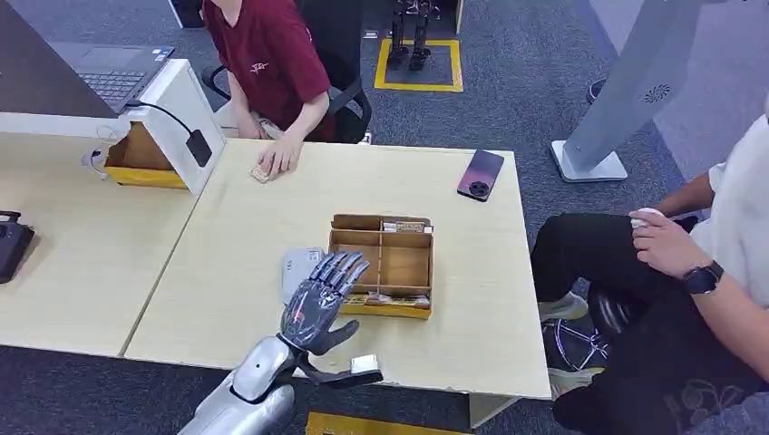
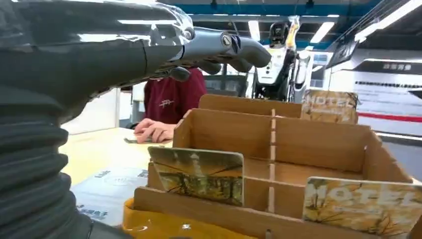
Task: Pass the card to the sensor for recognition and then transmit it.
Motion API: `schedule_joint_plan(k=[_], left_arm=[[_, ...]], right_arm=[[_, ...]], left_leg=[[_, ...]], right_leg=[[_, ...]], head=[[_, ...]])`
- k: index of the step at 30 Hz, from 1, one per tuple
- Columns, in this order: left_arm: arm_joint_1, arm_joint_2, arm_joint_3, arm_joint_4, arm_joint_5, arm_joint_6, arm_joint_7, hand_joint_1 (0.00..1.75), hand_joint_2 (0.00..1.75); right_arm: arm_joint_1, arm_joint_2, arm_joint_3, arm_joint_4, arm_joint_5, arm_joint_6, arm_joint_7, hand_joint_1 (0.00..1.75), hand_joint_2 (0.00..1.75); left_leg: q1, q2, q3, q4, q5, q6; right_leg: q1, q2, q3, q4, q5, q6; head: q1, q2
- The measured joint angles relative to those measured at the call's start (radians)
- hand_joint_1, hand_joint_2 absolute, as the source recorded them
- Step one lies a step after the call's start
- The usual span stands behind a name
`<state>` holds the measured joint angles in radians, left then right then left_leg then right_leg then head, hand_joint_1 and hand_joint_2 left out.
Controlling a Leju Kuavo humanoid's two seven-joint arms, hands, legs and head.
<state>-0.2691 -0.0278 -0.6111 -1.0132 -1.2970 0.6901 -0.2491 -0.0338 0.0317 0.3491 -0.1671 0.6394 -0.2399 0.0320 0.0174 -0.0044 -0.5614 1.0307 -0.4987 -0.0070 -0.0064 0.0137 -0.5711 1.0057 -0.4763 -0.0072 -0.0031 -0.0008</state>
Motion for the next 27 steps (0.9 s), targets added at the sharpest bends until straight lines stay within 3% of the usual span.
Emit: schedule_joint_plan(k=[9,10,19,20,27], left_arm=[[-0.007,0.0,0.0,0.023,-0.035,0.0,0.035,0.05,1.75],[-0.008,0.0,0.0,0.025,-0.029,0.0,0.031,1.75,1.75],[-0.016,-0.005,0.0,0.051,0.045,0.0,-0.006,1.75,1.75],[-0.017,-0.006,0.0,0.053,0.048,0.0,-0.006,1.68,1.75],[-0.018,-0.008,0.0,0.056,0.064,0.004,-0.002,1.75,1.75]], right_arm=[[-0.001,0.001,0.0,-0.001,0.01,-0.004,-0.005,0.0,1.75],[-0.001,0.001,0.0,-0.001,0.01,-0.004,-0.005,0.0,1.75],[-0.001,0.002,0.0,-0.002,0.013,-0.007,0.002,0.0,1.75],[-0.001,0.002,0.0,-0.002,0.013,-0.007,0.003,0.0,1.75],[-0.002,0.009,0.0,-0.002,0.013,-0.007,0.006,0.0,1.75]], left_leg=[[0.0,0.0,0.0,0.0,0.0,0.0],[0.0,0.0,0.0,0.0,0.0,0.0],[0.0,0.0,0.0,0.0,0.0,0.0],[0.0,0.0,0.0,0.0,0.0,0.0],[0.0,0.0,0.0,0.0,0.0,0.0]], right_leg=[[0.0,0.0,0.0,0.0,0.0,0.0],[0.0,0.0,0.0,0.0,0.0,0.0],[0.0,0.0,0.0,0.0,0.0,0.0],[0.0,0.0,0.0,0.0,0.0,0.0],[0.0,0.0,0.0,0.0,0.0,0.0]], head=[[0.0,0.0],[0.0,0.0],[0.0,0.0],[0.0,0.0],[0.0,0.0]])
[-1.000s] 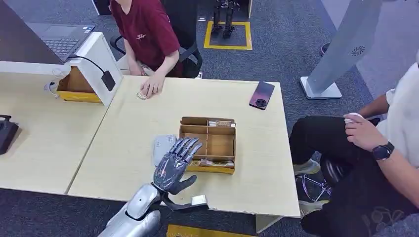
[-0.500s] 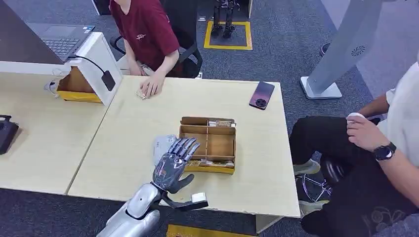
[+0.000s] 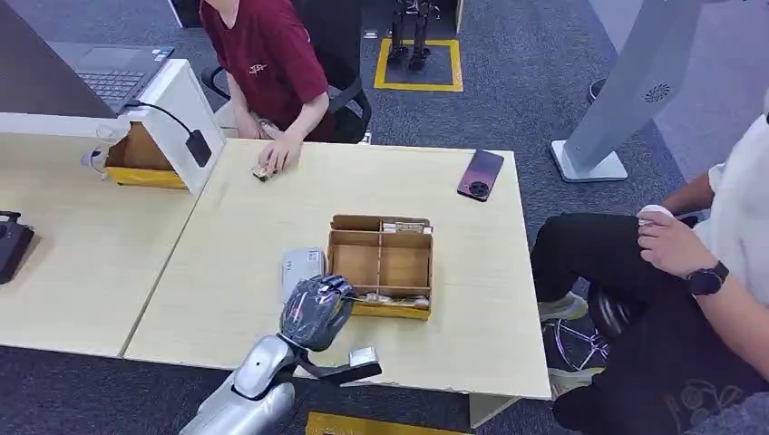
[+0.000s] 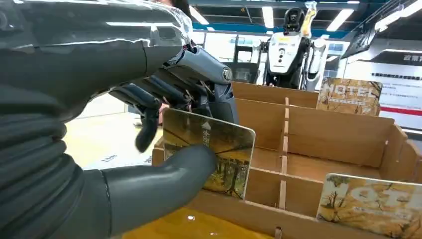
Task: Pass the card to the sensor for recognition and then transmit it.
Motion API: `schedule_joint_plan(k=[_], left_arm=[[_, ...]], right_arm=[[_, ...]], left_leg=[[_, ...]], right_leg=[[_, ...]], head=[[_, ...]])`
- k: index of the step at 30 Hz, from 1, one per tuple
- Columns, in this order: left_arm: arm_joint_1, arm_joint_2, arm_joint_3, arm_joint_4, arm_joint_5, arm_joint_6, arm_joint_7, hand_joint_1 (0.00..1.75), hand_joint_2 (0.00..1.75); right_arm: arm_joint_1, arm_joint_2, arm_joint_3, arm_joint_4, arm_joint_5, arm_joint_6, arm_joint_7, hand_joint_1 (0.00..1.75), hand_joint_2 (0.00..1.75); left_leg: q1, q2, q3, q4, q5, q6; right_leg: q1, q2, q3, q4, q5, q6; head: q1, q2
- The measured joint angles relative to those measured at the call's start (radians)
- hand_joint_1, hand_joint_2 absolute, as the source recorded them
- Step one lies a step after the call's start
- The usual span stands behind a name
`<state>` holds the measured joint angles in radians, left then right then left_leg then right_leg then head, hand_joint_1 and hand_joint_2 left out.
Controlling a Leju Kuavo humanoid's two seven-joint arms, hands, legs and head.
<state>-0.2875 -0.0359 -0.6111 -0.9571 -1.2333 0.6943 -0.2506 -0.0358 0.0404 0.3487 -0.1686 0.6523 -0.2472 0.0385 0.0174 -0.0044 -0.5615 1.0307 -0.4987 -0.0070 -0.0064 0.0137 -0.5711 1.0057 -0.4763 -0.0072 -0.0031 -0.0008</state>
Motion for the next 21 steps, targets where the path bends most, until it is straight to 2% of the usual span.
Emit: schedule_joint_plan(k=[4,11,21], left_arm=[[0.0,0.0,0.0,0.0,0.021,0.0,-0.005,1.75,1.75],[-0.002,0.0,0.0,-0.018,0.135,0.0,-0.053,1.75,1.75],[-0.117,0.021,0.0,-0.125,0.193,-0.024,0.023,1.75,1.75]], right_arm=[[0.0,0.002,0.0,0.0,0.001,0.0,0.0,0.0,1.75],[0.0,0.002,0.0,0.0,0.013,-0.001,0.0,0.0,1.75],[-0.001,0.01,-0.002,0.0,0.018,-0.002,0.0,0.0,1.75]], left_leg=[[0.0,0.0,0.0,0.0,0.0,0.0],[0.0,0.0,0.0,0.0,0.0,0.0],[0.0,-0.001,0.0,0.0,0.001,-0.001]], right_leg=[[0.0,0.0,0.0,0.0,0.0,0.0],[0.0,0.0,0.0,0.0,0.0,0.0],[0.0,-0.001,0.0,0.0,0.001,-0.001]], head=[[0.0,0.0],[0.0,0.0],[0.0,0.0]])
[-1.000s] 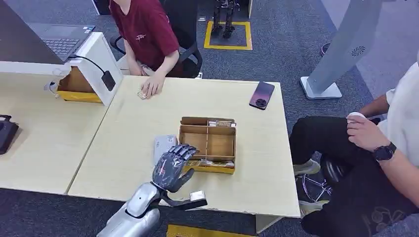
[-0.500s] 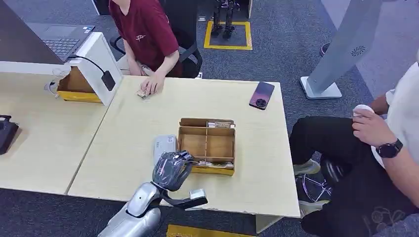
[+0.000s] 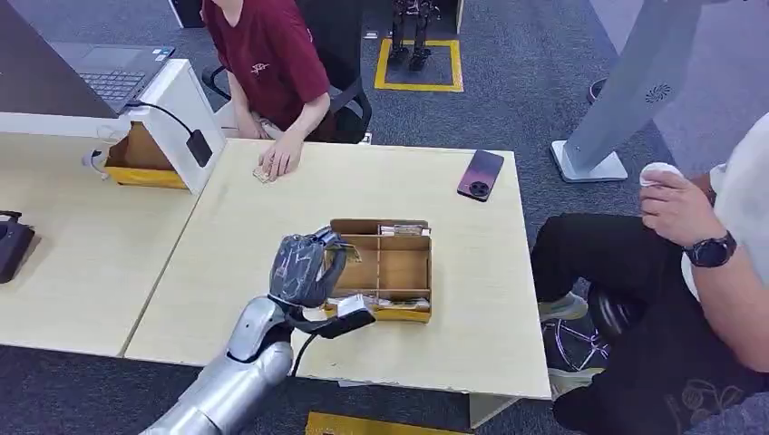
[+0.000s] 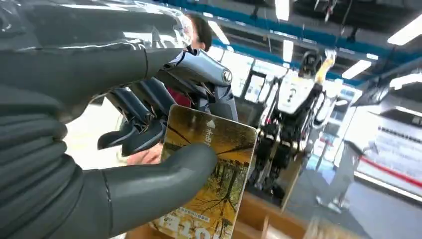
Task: Pass the card to the sensor for recognition and then transmit it.
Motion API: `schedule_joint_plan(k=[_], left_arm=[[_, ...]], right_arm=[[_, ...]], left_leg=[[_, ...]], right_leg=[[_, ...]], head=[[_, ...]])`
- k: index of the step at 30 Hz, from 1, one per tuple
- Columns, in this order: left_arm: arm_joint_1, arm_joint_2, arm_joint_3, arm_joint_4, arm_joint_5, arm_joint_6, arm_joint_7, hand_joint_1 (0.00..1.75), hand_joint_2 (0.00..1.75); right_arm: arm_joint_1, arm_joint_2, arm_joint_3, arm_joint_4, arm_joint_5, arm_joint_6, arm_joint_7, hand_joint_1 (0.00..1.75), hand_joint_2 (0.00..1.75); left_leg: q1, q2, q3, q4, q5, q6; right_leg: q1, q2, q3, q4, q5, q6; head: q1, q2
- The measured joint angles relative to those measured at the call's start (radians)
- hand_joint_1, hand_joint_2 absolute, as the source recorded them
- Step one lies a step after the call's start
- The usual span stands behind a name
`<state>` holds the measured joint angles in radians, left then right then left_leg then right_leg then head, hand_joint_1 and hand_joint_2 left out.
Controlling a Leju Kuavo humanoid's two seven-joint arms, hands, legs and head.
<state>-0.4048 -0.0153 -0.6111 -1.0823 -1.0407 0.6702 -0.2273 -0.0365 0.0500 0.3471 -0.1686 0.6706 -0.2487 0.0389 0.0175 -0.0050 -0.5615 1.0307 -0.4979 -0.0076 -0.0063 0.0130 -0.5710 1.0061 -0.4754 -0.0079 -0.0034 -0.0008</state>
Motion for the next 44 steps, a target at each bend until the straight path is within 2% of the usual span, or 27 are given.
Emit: schedule_joint_plan(k=[6,12,13,17,19,26,44], left_arm=[[-0.081,0.009,0.0,0.007,-0.011,-0.001,0.054,1.75,1.75],[-0.211,0.0,0.009,0.147,-0.056,0.016,0.128,1.75,1.75],[-0.235,-0.003,0.019,0.176,-0.081,0.017,0.15,1.75,1.75],[-0.311,-0.021,0.115,0.283,-0.094,0.02,0.152,1.75,1.75],[-0.329,-0.026,0.164,0.317,-0.154,0.02,0.174,1.75,1.75],[-0.357,-0.039,0.325,0.405,-0.234,0.02,0.165,1.75,1.75],[-0.361,-0.047,0.421,0.47,-0.27,0.021,0.142,1.75,1.75]], right_arm=[[-0.002,0.001,0.0,0.0,0.017,0.003,0.015,0.0,1.75],[-0.014,0.007,0.0,-0.002,0.043,0.028,0.032,0.0,1.75],[-0.017,0.008,0.0,-0.002,0.05,0.032,0.036,0.0,1.75],[-0.029,0.013,0.001,-0.007,0.056,0.033,0.04,0.0,1.75],[-0.034,0.017,0.002,-0.008,0.069,0.04,0.043,0.0,1.75],[-0.039,0.021,0.002,-0.01,0.078,0.045,0.048,0.0,1.75],[-0.038,0.023,0.002,-0.01,0.086,0.045,0.036,0.0,1.75]], left_leg=[[0.0,0.0,0.0,0.0,0.0,0.0],[0.0,0.0,0.0,0.0,0.001,0.0],[0.0,0.0,0.0,0.0,0.001,0.001],[0.0,0.0,0.0,0.0,0.001,0.001],[0.0,0.0,0.0,0.0,0.001,0.001],[0.0,0.0,0.0,0.0,0.001,0.001],[0.0,0.0,0.0,0.0,0.001,0.001]], right_leg=[[0.0,0.0,0.0,0.0,0.0,0.0],[0.0,0.0,0.0,0.0,0.0,0.0],[0.0,0.0,0.0,0.0,0.001,0.0],[0.0,0.001,0.0,0.0,0.001,-0.001],[0.0,0.001,0.0,0.001,0.001,-0.001],[0.0,0.001,0.0,0.001,0.001,-0.001],[0.0,0.001,0.0,0.001,0.001,-0.001]], head=[[0.0,0.0],[0.0,0.0],[0.0,0.0],[0.0,0.0],[0.0,0.0],[0.0,0.0],[0.0,0.0]])
